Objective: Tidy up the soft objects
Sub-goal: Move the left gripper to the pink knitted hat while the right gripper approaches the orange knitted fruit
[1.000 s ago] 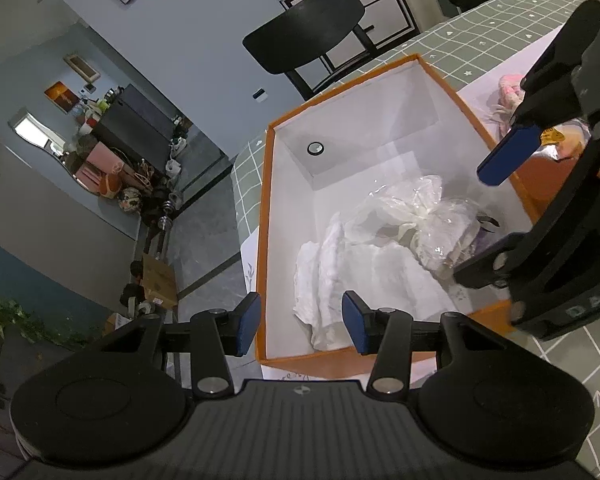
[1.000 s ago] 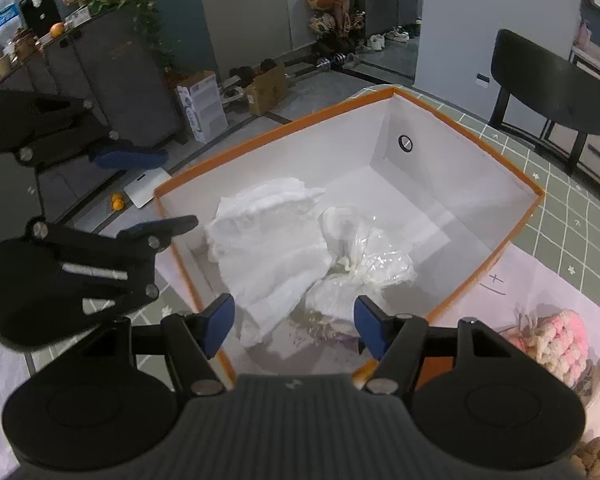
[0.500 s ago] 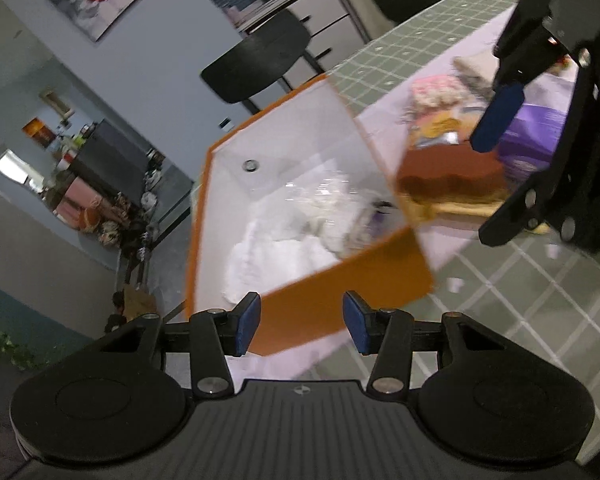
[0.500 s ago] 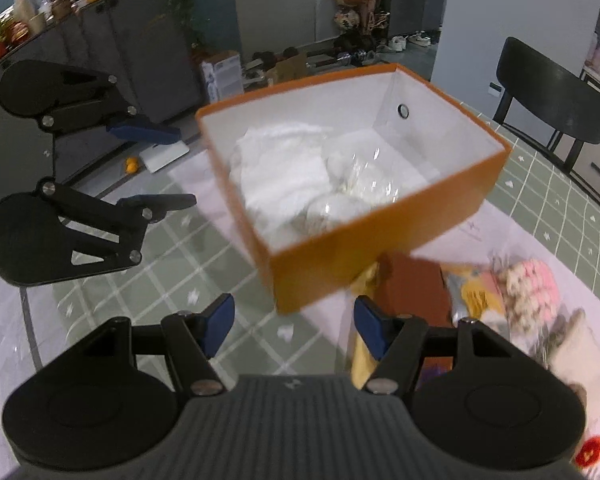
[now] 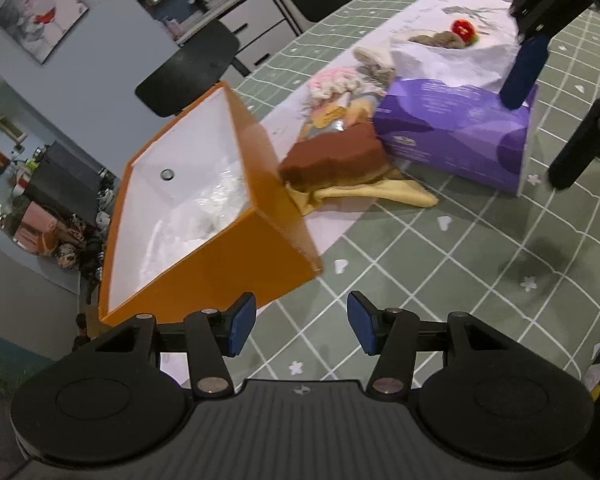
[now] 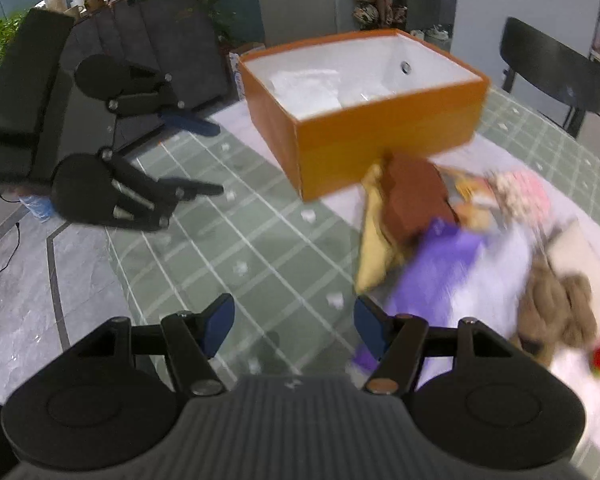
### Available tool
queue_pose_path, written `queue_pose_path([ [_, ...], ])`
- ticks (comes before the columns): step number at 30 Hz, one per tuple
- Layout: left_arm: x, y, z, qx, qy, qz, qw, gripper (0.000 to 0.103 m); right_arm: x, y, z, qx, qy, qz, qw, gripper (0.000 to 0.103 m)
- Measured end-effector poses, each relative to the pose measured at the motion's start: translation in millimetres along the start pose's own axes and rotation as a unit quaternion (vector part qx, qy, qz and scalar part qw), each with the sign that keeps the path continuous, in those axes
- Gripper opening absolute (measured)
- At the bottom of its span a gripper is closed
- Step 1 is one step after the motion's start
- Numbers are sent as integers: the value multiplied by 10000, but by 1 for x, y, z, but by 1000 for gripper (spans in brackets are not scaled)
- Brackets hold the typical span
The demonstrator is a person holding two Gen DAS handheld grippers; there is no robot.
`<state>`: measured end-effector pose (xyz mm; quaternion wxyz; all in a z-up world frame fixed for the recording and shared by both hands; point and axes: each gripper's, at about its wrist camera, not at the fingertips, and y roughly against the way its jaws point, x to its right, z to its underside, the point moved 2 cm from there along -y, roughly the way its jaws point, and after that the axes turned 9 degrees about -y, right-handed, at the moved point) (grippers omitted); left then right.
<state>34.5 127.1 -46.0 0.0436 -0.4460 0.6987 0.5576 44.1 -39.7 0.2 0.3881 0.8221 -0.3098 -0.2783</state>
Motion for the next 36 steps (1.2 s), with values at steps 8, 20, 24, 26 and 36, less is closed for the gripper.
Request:
queue_pose_path([
  [8,15,-11,-28,181,-319,174,9992,65,31,36,43,-183,-156,491,9985,66],
  [20,-15,-42,-86,356,-303,314,9984,67,119,71,58,157,-988,1069,9892,74],
  [24,-31,-51,-114,464,-321,300,9980,70,148,69,53,247,-1221,1196,9850,74],
  [26,-40,-58,-131,525,-279,345,9976,74,162,65,49,269,-1333,1261,9827,74],
  [36,-43,-119,-197,516,-346,772,9951,78,225,42,38,220,-1691,1651,9714,75],
])
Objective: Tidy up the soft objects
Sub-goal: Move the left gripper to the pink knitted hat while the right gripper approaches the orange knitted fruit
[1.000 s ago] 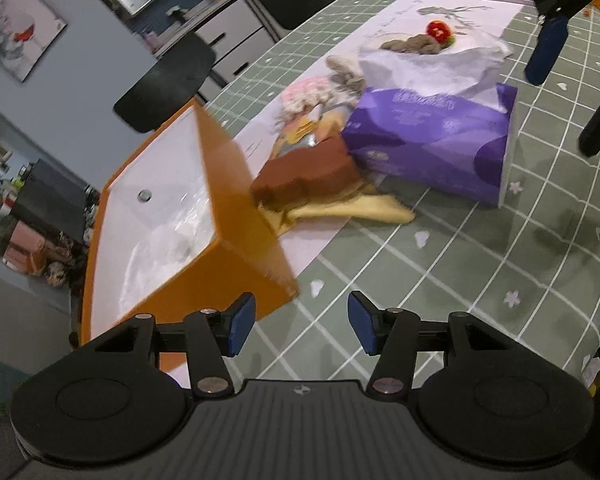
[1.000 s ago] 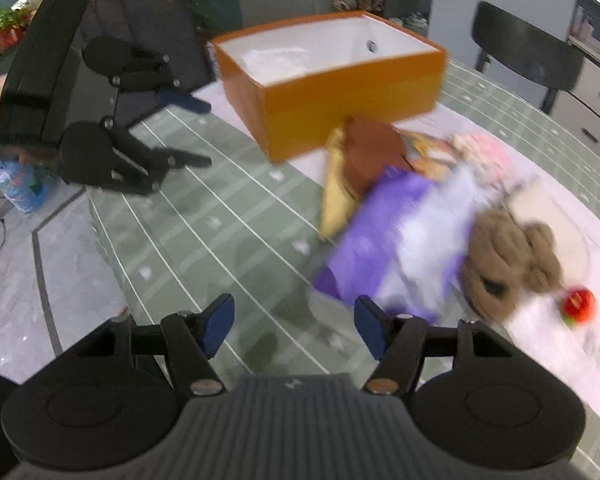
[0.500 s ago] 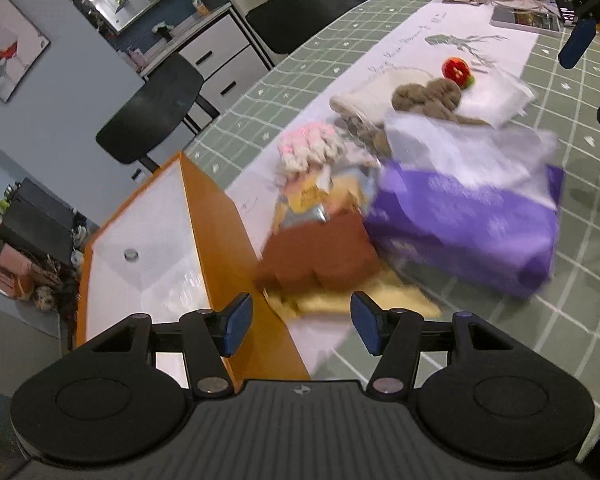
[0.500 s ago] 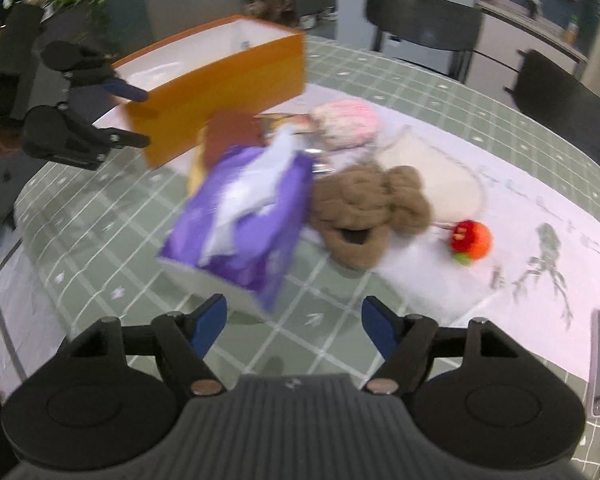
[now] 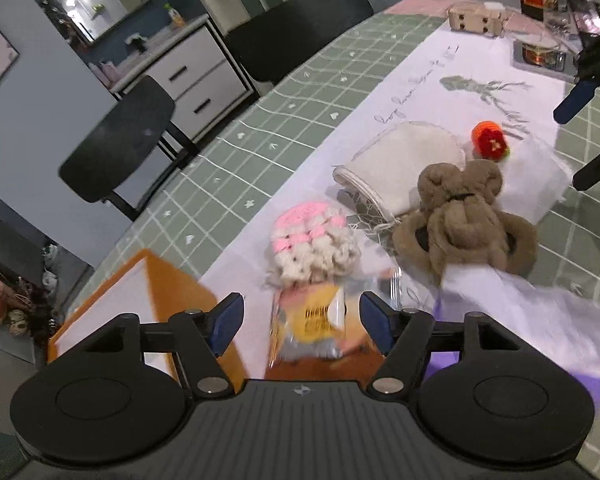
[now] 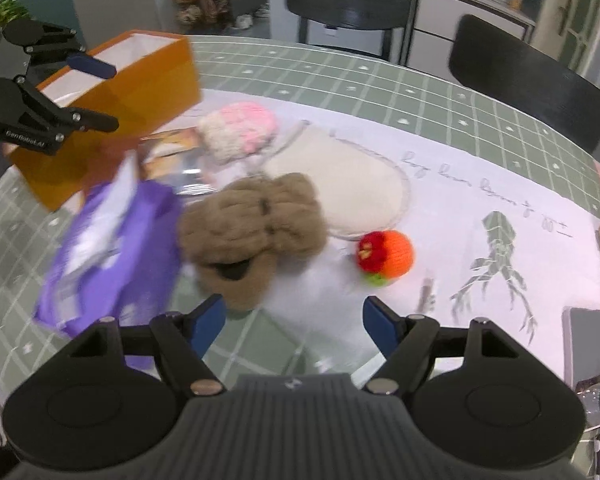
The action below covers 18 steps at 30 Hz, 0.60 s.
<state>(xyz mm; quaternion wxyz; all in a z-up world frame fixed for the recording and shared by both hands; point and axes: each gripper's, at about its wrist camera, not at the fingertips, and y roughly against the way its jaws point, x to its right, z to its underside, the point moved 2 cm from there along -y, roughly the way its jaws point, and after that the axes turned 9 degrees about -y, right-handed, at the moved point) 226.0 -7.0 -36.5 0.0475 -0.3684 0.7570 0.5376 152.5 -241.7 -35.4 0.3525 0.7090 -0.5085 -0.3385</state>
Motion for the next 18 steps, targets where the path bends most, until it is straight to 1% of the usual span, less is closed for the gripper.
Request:
queue_pose_path([
  [3,-2,-24,-11,-101,26,45,9999,78,14,-14,-7,-32,-133,94,9999,75],
  [6,-10,-49,-22,-200,208,183,9994,78,29,-33,-16,-79,-286,162,9994,75],
  [11,-19,-84,-31,-435,372,240,9981,78,46,-58,-28,-109,-480,236,9985,75],
  [13,-22,-94,-34,-452,494,322,9972,81,52,-68,-32,-132,-560,249,9980,75],
  [15,-24,-101,-36,-408,629,431,9963,86,58,-74,-34,-161,-633,232,9976,75],
  [18,-25,-114,-40,-477,757,551,9945,86,64,-81,-36,-173,-725,202,9970,75],
])
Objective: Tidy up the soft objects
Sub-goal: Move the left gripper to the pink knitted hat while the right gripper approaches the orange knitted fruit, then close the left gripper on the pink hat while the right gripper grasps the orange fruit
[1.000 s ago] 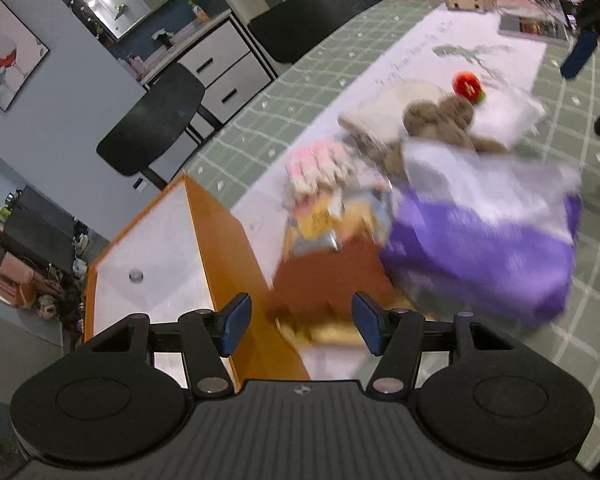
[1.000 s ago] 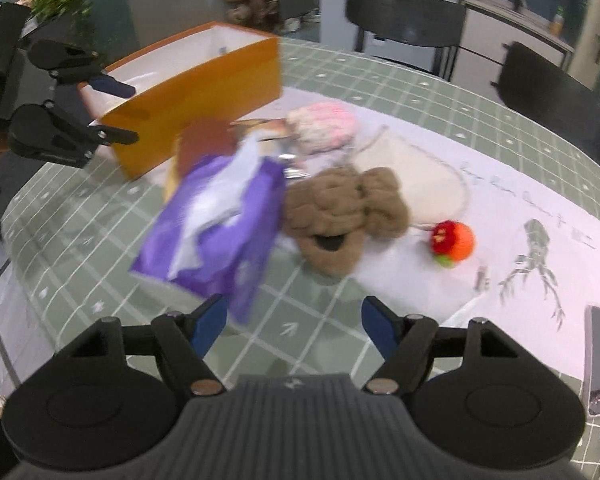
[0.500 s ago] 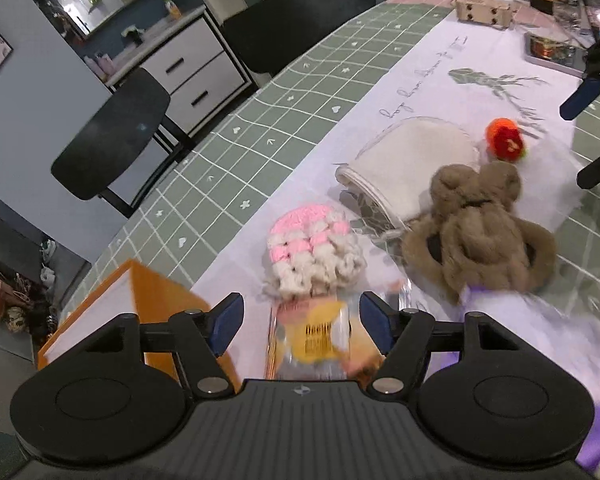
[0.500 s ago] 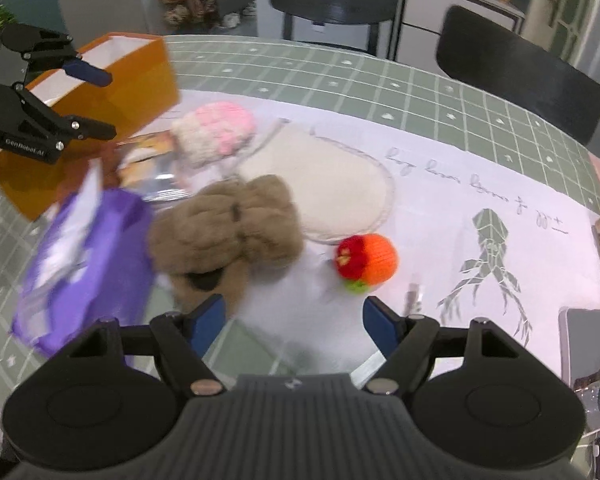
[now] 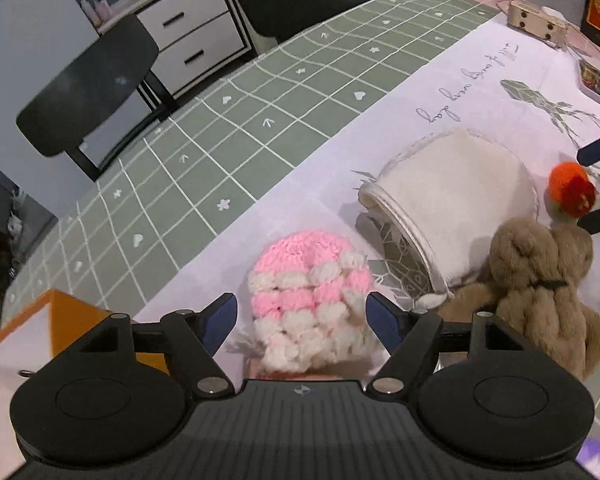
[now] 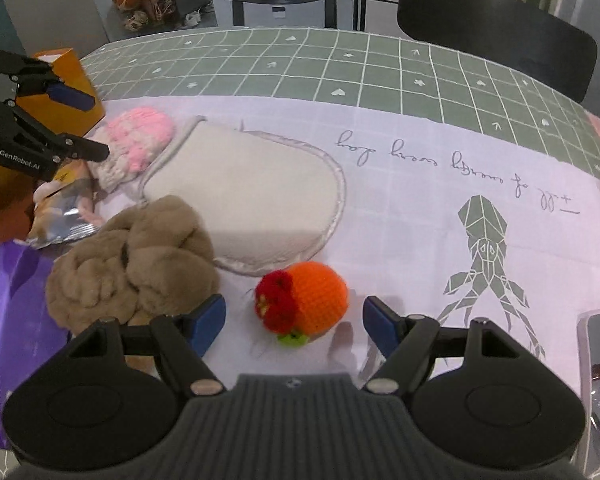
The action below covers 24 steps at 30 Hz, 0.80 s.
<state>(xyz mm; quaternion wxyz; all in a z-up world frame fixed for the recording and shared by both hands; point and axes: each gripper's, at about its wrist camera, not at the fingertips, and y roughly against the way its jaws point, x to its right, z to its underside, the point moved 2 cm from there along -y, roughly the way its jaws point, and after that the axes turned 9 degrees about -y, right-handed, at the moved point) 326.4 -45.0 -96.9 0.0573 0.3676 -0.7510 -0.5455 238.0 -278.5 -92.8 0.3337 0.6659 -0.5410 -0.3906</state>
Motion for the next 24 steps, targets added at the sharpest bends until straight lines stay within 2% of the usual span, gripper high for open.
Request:
queue_pose_path([
  [6,1,-17,-7,-130,148,148,9997,89,5,-13,-5,-56,-42,-3,10000,73],
  [10,5,-25,-11,-219,122,124,9996,95,6,-20,-6,-104,-51,-10,9999,71],
  [12,6,-29,-13,-279,112,100,9995,96,6,-23,-6,-139,-40,-24,9999,65],
  [17,5,-37,-14,-381,127,91,9992,97,4,-26,-8,-126,33,5,9999,64],
  [21,0,-42,-14,-424,224,178,9987,98,3,-24,-6,-68,138,65,9999,54],
  [24,-2,-45,-13,-443,292,238,9983,98,4,-23,-6,-50,131,55,9999,53],
])
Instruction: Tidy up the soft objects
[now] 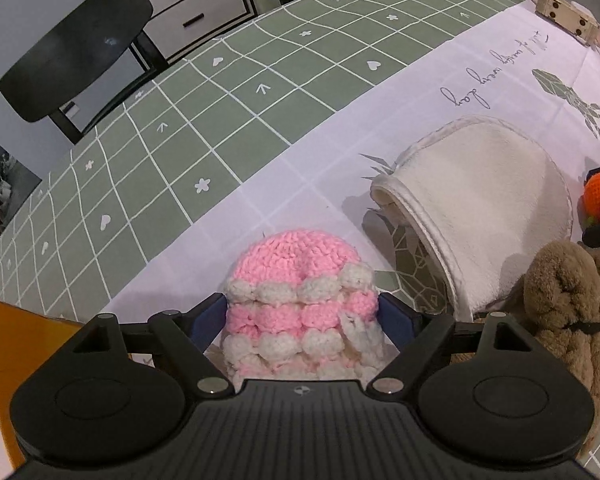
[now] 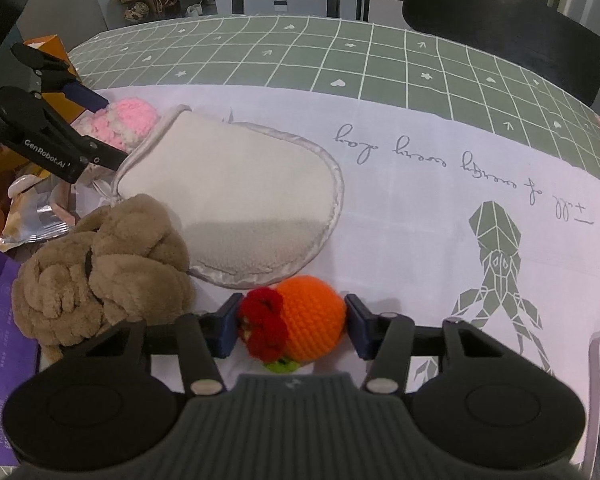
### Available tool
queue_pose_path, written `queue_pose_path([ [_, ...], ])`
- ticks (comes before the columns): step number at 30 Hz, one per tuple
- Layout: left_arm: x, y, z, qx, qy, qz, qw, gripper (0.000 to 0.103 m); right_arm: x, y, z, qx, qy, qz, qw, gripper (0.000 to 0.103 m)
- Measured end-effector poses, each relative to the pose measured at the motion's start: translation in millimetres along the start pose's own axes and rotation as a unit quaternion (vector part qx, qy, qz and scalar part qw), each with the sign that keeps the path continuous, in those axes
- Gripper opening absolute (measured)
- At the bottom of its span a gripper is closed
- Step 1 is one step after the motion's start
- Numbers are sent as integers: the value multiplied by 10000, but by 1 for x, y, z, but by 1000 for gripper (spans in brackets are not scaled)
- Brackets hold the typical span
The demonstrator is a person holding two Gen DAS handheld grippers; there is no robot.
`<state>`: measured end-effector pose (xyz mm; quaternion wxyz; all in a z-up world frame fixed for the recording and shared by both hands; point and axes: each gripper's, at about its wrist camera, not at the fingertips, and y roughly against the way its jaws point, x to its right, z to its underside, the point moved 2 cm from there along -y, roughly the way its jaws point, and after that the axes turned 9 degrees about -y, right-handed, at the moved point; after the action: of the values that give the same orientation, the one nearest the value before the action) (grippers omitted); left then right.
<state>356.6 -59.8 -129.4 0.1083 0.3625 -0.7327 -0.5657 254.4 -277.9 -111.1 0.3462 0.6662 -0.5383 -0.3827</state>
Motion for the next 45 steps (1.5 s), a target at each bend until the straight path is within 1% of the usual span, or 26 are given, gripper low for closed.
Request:
queue_pose_path([
  [7,1,0,2,72,2,51,10000,91,1,1,1,4,-8,-11,10000,53],
  [9,2,2,2,113,-23,47,9999,82,1,1,1,3,-2,-9,10000,53],
  [12,1,7,2,195,29,78,9998,72,0,3,0,12,9,0,10000,53],
  [15,-2,12,3,265,105,140,9995,65,-1,5,-1,33,14,16,10000,53],
  [20,-6,21,4,371,193,139,9990,57,-5,10,0,78,30,39,10000,53],
  [21,-6,24,4,391,214,135,9989,52,-5,12,0,86,38,44,9999,53],
  [22,-7,27,5,418,228,143,9988,44,-6,13,0,97,45,52,9999,53],
  [23,-8,30,4,441,257,177,9985,28,-6,16,0,112,51,62,9999,53],
  [29,-9,50,4,554,305,96,9980,27,-10,31,-3,224,82,112,9997,53],
  [35,-7,69,5,683,252,18,9973,26,-16,44,-4,316,133,139,9993,53],
  [45,-5,95,9,848,242,-16,9961,26,-27,63,-1,428,236,144,9987,53],
])
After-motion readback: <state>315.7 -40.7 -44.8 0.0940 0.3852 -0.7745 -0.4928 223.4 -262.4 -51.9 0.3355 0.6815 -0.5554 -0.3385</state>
